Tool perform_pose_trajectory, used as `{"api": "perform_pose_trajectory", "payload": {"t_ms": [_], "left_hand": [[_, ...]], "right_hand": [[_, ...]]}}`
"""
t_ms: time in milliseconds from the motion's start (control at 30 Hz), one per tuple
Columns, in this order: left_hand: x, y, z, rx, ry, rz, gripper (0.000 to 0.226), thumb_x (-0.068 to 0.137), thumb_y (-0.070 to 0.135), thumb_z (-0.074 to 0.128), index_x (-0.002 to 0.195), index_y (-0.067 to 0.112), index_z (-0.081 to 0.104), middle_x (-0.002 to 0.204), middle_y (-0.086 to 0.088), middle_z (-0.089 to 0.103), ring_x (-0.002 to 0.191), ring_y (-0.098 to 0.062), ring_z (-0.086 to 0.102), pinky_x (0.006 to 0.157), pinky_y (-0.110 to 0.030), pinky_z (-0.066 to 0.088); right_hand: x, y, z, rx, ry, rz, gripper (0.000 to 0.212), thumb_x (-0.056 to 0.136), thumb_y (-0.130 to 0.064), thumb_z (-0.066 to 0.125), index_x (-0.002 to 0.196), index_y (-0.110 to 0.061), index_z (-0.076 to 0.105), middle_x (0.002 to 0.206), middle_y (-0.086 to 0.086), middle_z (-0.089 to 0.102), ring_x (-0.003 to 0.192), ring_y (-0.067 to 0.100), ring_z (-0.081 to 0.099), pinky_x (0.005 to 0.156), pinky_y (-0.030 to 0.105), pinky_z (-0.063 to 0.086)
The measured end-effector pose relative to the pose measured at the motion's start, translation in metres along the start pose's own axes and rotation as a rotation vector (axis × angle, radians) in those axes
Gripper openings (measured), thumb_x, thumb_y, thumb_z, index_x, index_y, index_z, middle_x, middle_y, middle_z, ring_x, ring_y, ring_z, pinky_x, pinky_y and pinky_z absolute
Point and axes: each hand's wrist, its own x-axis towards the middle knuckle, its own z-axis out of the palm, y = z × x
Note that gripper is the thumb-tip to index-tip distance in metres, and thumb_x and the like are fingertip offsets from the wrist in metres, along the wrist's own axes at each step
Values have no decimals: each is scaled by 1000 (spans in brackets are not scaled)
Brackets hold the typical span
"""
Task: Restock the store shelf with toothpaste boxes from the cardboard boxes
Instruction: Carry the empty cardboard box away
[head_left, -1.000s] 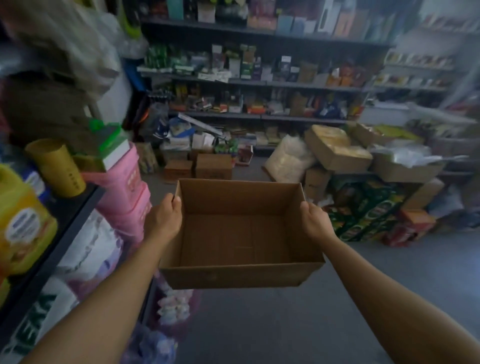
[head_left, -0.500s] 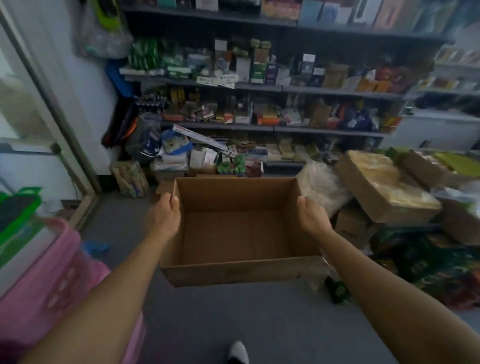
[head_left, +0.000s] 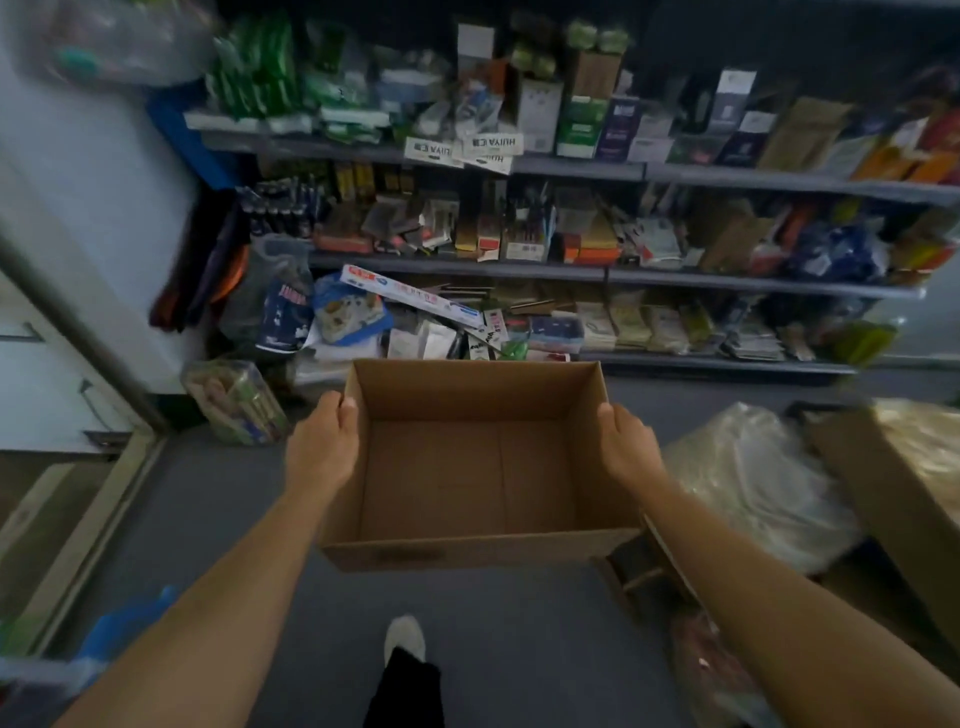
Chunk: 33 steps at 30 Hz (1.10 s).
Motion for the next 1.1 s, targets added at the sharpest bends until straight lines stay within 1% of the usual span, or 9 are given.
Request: {"api": "perform_pose_trajectory", "payload": {"t_ms": [133,233,400,533,667,733,833,1000,1100], "left_hand": [[120,-11,66,16,-70,-25,34,103,35,27,103,11,51,94,-20,63,89,-38,60,78,-49,49],[195,-23,116,35,-97,-36,35,103,33,29,101,6,51,93,-24,62,87,-41,60,77,-50,50],[298,-63,221,55,-148,-53,33,103,30,30,105,4,50,95,-29,62,86,-44,61,76,-49,49],[363,-108,316,78,-163,-129,37,103,35,29,121,10,49,104,-29,62,93,-45,61,78,-47,48],[398,-148,402,98,-170,-190,41,104,34,29,128,9,49,109,-28,61,99,-42,59,76,-42,42],[406,-163,433,104,-179,-215,40,104,33,29,127,7,49,109,-27,60,100,-41,57,72,-39,36],[411,-181,461,122,-203,-247,39,105,30,29,127,4,48,109,-29,58,99,-43,56,70,-35,29],[422,-197,489,117,-228,-255,37,105,30,29,126,6,48,93,-20,54,82,-35,52,63,-33,32],[425,-207,503,82,-248,-283,39,104,33,29,129,8,46,107,-26,59,96,-41,56,76,-40,42]], "right_hand": [[114,-9,66,9,-1,71,51,104,-41,21,112,-8,59,112,17,62,106,34,58,92,44,44],[191,-7,120,-4,-19,110,51,104,-41,20,115,-8,58,115,17,61,109,36,55,95,45,42],[307,18,218,2,-40,144,44,104,-39,21,95,-11,55,89,6,53,98,36,57,80,40,41],[392,53,305,0,-72,163,41,104,-38,22,98,-11,53,101,16,58,105,38,54,85,41,40],[449,95,382,-14,-83,168,45,105,-38,23,108,-7,55,107,18,61,107,38,55,86,41,41],[466,112,410,-16,-95,184,45,105,-36,23,113,-6,55,110,19,61,107,37,55,81,37,39],[481,129,440,-2,-113,173,41,105,-34,25,107,-6,55,100,17,61,100,37,57,73,35,35],[496,146,466,-5,-141,182,39,104,-35,25,100,-9,53,85,6,54,90,34,59,70,34,37],[500,151,476,-17,-137,189,37,105,-34,25,99,-10,53,84,7,54,84,30,57,68,33,35]]}}
